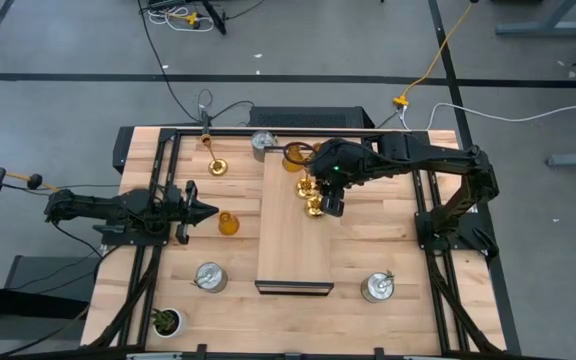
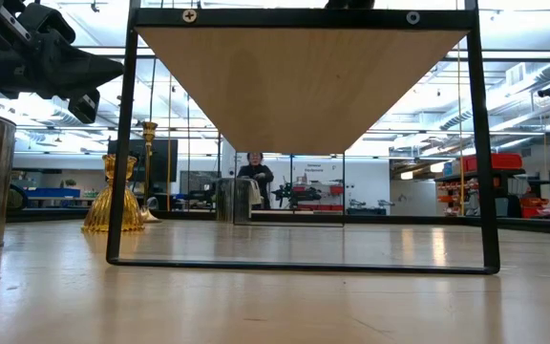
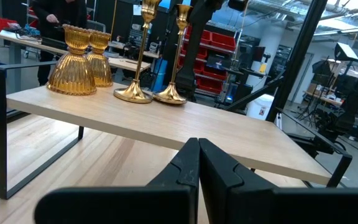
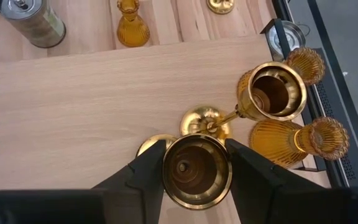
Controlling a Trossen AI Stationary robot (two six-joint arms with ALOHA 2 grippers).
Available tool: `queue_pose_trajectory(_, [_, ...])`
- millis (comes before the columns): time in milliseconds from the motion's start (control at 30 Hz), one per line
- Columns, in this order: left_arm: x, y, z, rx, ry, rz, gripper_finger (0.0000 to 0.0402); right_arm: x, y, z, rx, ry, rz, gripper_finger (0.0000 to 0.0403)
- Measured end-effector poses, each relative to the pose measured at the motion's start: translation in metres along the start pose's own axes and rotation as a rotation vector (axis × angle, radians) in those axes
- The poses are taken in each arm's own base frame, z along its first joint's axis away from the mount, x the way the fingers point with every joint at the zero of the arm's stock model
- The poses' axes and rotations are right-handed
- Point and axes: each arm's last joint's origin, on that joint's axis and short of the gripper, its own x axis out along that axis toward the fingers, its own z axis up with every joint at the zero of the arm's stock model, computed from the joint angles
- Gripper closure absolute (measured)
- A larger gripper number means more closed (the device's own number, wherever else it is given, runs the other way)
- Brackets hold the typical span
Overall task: Pick & Place candle stick holders
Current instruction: Put the bottom candle holder on the shelf
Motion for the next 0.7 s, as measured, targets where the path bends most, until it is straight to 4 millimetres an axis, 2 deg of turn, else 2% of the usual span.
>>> queue_pose_trajectory(700, [0.0000,0.0000,-0.0001,0.000,0.000,0.000,0.0392,-0.0001,-0.0006,0.0000,-0.001,-0.002,-0.024,0.0245])
